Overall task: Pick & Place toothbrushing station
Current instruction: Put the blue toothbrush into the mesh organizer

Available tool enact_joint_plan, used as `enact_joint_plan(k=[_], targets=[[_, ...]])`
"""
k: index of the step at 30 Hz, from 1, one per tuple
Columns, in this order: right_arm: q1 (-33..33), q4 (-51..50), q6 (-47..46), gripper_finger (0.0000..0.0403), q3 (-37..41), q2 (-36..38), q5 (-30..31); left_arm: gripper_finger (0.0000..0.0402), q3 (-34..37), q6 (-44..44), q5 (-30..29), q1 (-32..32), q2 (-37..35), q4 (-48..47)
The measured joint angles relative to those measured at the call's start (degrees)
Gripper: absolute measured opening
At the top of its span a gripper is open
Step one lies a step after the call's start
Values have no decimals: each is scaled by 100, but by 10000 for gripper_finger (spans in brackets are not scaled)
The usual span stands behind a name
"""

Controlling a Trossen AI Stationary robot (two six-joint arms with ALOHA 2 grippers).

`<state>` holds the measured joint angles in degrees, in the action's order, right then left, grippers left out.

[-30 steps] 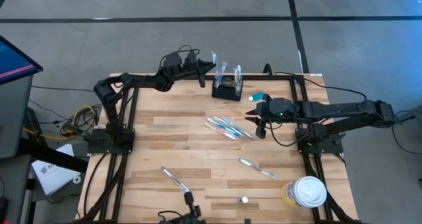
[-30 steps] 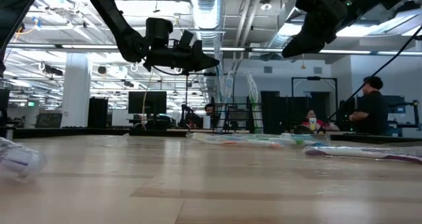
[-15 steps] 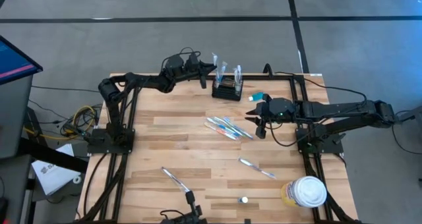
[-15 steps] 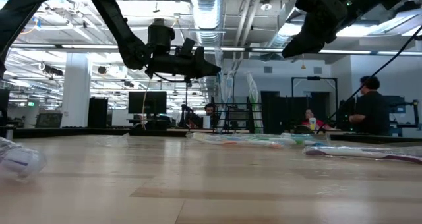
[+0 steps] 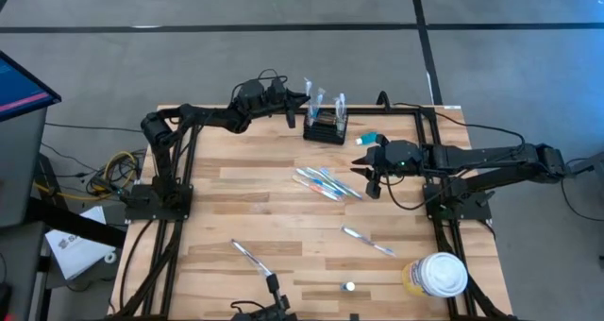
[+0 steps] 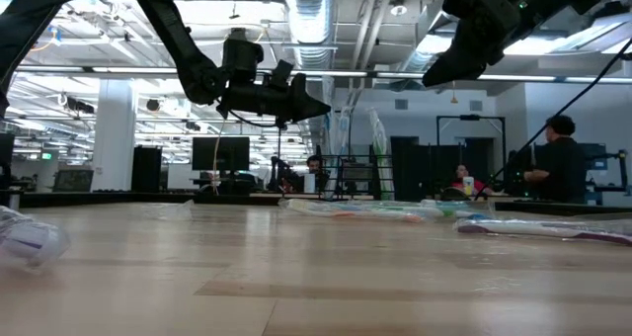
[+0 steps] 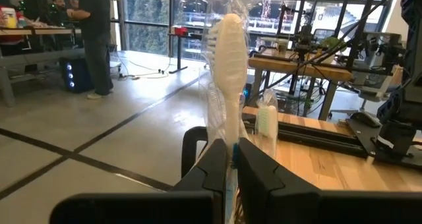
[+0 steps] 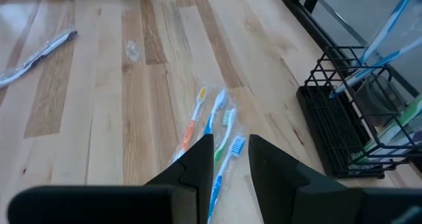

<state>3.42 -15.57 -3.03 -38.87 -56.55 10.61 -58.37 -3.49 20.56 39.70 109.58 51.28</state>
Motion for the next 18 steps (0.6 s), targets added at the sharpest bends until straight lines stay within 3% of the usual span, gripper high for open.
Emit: enact_joint_plan(k=[18], targets=[[0, 108, 0, 87, 0, -2, -2, 17, -4, -118, -17, -2, 575, 147]])
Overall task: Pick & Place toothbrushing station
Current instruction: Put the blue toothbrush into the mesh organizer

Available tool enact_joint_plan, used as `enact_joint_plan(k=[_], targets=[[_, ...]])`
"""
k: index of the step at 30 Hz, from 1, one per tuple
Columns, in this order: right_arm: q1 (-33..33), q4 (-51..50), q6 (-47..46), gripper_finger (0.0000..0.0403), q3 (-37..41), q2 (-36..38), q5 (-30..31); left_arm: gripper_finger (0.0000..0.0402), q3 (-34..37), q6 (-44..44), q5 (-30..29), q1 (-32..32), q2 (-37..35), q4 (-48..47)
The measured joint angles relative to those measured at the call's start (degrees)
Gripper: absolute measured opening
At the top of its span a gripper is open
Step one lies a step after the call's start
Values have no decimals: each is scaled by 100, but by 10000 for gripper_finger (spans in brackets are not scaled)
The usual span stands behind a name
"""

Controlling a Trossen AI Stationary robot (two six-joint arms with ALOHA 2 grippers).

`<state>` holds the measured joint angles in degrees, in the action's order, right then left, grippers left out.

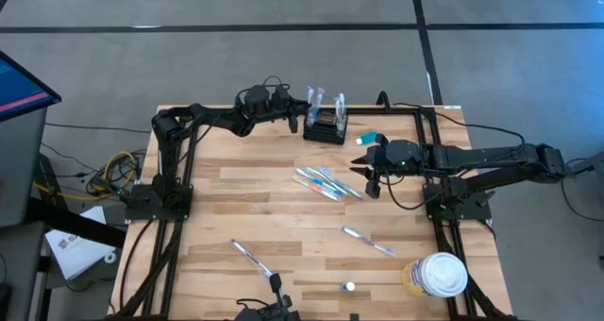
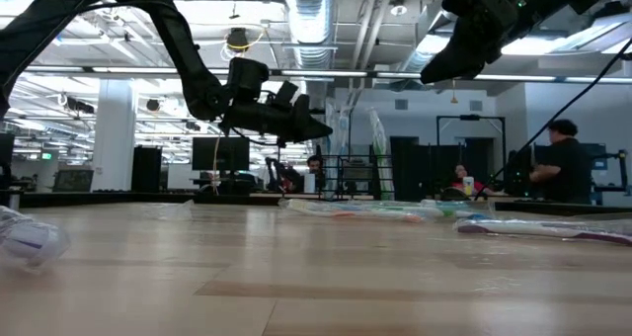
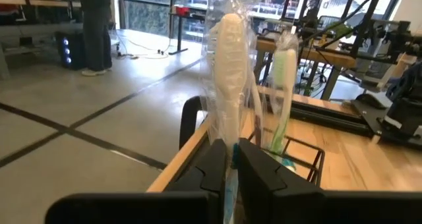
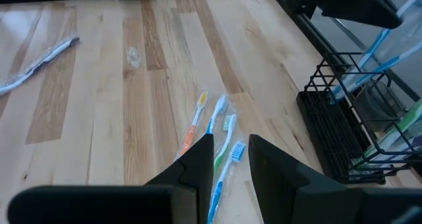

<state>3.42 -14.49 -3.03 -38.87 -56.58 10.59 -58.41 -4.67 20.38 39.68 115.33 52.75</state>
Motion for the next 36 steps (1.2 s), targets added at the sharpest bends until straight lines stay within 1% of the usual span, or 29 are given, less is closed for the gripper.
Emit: enact_joint_plan(k=[21, 27, 31, 36], targets=[[-2, 23, -2, 87, -4, -76, 0, 49, 0, 7, -75, 0, 0, -22], [-1, 118, -1, 87, 4, -428, -1, 81, 0, 7, -92, 0, -2, -19], [0, 423, 46, 87, -4, -713, -2, 106, 0, -27, -92, -2, -4, -15], [9, 455, 135, 87, -4, -763, -2, 137, 0, -61, -11, -2, -9, -10]])
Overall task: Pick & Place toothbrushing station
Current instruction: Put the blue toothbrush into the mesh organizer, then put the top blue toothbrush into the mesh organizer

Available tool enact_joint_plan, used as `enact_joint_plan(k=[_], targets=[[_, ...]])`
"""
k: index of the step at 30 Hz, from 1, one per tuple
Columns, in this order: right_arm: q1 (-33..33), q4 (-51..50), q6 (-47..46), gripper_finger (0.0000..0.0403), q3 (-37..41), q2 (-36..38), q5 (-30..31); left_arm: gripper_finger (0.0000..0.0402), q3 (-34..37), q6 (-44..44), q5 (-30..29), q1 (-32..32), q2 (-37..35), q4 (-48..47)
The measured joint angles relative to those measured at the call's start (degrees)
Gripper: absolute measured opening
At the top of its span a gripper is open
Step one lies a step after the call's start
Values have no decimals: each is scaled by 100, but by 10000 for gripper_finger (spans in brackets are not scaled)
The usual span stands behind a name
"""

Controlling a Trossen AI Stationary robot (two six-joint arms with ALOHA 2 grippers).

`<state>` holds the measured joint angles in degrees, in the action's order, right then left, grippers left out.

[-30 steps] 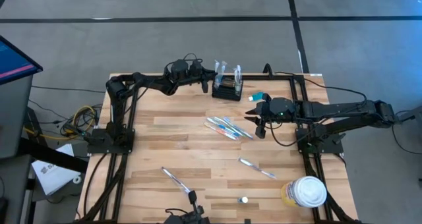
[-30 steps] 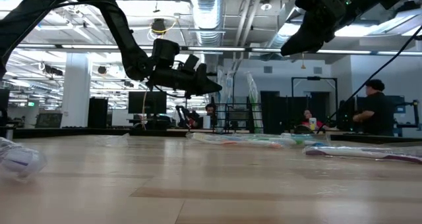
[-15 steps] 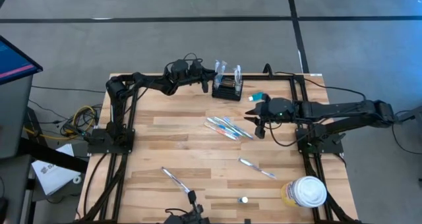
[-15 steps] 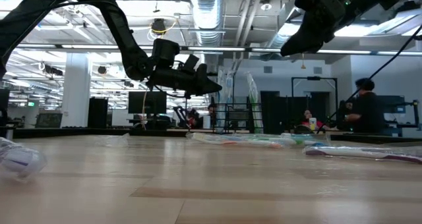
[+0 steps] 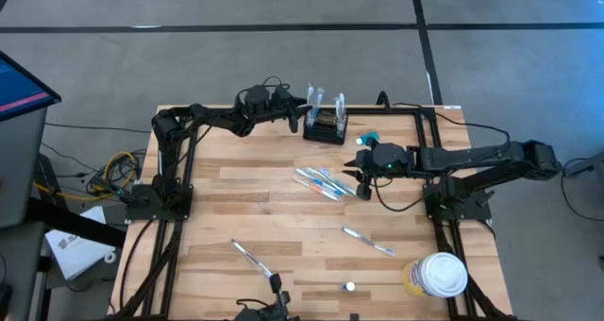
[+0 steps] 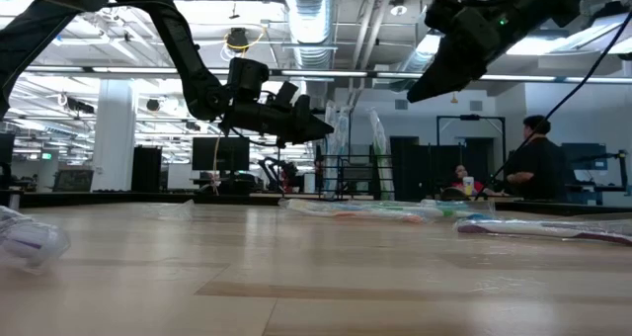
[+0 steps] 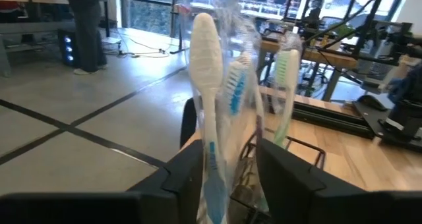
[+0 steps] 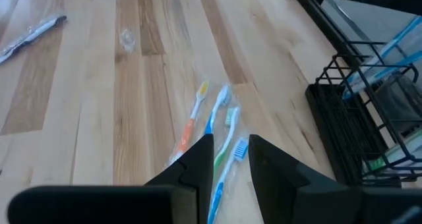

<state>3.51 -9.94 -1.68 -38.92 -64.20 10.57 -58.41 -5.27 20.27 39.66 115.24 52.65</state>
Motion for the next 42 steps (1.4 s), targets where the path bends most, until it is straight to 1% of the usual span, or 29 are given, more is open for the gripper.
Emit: enact_joint_plan(k=[3, 10, 13, 18, 23, 28, 34, 38, 42], targets=[[0, 9, 10, 87, 1, 92, 0, 137, 0, 6, 70, -3, 0, -5], [0, -10, 18, 87, 2, 118, 0, 105, 0, 6, 73, -72, 0, -10], [0, -9, 16, 87, 2, 120, 0, 97, 3, 6, 72, -70, -35, -29], [-2, -26, 16, 87, 2, 120, 0, 101, 4, 24, 66, -63, -257, -26], [-2, -30, 16, 87, 2, 120, 0, 108, 4, 26, 66, -63, -673, -240], [-2, -30, -28, 87, 2, 120, 1, 109, 4, 73, 61, -63, -1157, -865], [-17, -34, -166, 87, 2, 120, -15, 106, 7, 61, 57, -121, -1758, -1884], [-17, -55, -286, 87, 2, 89, -20, 105, 16, 53, 56, -363, -2074, -2587], [-17, -202, -300, 87, 2, -2, -20, 99, 322, 377, 60, -686, -2369, -2689]])
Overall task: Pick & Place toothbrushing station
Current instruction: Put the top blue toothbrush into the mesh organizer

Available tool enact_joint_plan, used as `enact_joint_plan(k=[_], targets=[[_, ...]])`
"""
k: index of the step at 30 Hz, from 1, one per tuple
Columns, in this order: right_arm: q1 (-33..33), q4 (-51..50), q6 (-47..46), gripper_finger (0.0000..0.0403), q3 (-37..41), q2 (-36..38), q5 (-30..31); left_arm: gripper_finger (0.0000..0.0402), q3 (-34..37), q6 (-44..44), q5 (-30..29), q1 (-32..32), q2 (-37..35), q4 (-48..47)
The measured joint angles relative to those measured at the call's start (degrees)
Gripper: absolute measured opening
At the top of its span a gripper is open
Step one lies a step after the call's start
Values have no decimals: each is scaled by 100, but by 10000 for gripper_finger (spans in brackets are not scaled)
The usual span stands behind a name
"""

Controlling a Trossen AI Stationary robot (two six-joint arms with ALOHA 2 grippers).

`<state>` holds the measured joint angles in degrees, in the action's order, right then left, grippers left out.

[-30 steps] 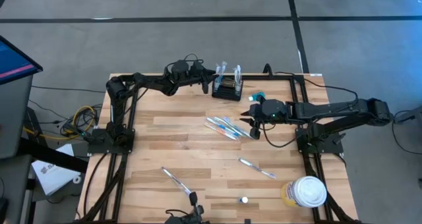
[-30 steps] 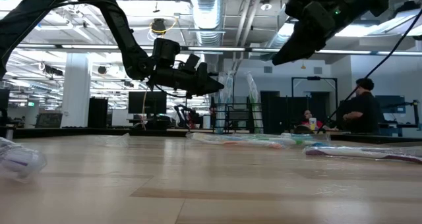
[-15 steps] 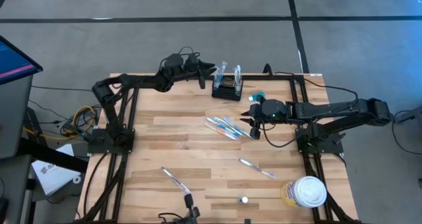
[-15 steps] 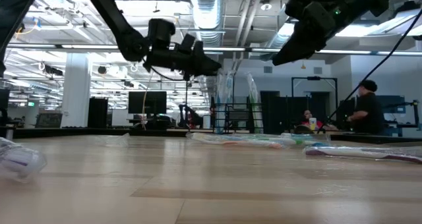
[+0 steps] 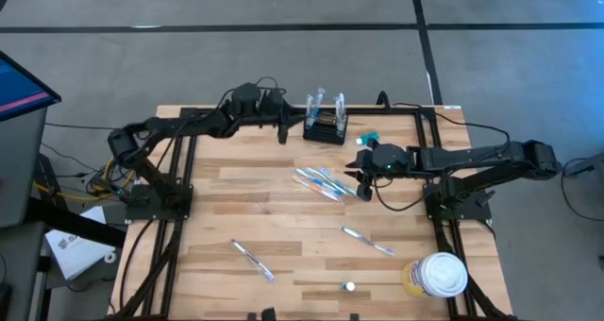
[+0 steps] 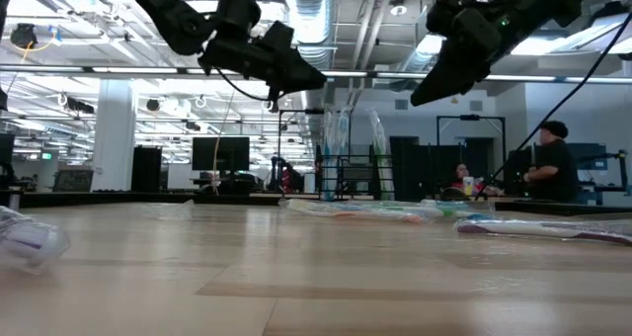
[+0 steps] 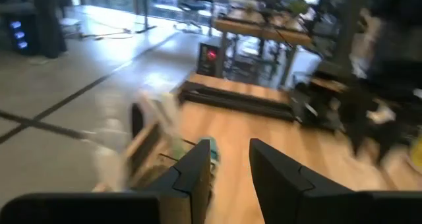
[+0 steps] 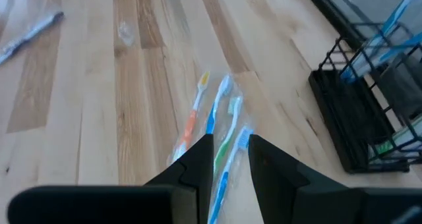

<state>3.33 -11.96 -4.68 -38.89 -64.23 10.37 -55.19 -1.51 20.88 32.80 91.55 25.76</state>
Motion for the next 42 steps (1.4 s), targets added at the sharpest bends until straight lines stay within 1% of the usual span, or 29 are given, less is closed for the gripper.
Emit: enact_joint_plan(k=[2, 7, 12, 15, 18, 21, 28, 34, 42], targets=[[1, -83, -140, 87, -2, -95, -2, 96, 188, 138, -2, -157, -142, 8], [0, -542, -561, 87, 0, -245, -5, 93, 668, 159, -4, -518, -505, 14], [0, -995, -1036, 87, -4, -353, -69, 92, 970, 169, -5, -925, -619, 100], [2, -1252, -1374, 87, 1, -427, -338, 92, 1068, 169, -14, -1127, -617, 151], [-45, -1544, -1447, 87, 9, -611, -679, 92, 1131, 171, -113, -1303, -617, 178], [-157, -1581, -1578, 87, 0, -854, -893, 92, 1155, 171, -117, -1437, -617, 181], [-266, -1593, -1778, 87, 0, -1437, -894, 92, 1158, 171, -117, -1617, -612, 221], [-111, -1576, -1785, 87, 0, -1807, -894, 92, 1158, 171, -117, -1638, -612, 227], [61, -1575, -1785, 87, -2, -1877, -890, 92, 1158, 171, -117, -1638, -610, 234]])
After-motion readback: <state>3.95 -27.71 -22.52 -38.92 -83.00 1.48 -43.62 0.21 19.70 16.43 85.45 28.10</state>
